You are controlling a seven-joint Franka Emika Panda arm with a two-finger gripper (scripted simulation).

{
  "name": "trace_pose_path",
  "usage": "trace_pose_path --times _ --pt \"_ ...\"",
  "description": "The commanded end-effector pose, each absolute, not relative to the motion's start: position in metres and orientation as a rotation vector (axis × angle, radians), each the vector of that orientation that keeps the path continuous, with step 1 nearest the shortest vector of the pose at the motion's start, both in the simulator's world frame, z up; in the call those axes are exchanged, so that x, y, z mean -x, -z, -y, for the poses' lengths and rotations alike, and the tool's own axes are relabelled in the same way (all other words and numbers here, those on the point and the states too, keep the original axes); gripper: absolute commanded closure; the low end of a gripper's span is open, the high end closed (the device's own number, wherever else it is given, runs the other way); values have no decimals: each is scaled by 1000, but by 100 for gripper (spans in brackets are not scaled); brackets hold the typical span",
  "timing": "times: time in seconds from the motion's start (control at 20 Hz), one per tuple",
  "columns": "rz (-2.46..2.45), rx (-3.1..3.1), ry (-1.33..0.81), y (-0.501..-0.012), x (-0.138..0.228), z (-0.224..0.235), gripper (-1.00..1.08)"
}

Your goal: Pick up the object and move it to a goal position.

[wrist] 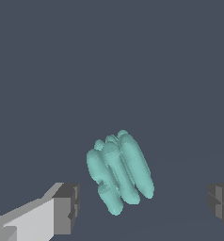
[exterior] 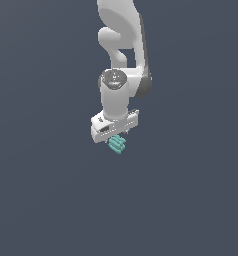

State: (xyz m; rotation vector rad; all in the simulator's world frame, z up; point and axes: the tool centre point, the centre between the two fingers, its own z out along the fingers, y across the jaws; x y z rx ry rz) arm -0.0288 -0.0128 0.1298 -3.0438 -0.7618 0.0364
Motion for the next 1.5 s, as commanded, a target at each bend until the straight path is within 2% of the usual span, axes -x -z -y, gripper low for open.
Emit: trace_pose_path --times 0.0,0.7,1.45 --pt "870 3015 -30 -125 32 13 -92" --pt "1306 2857 -4 -107 45 10 -92" --pt "1366 2829 -1 -93 47 10 -92"
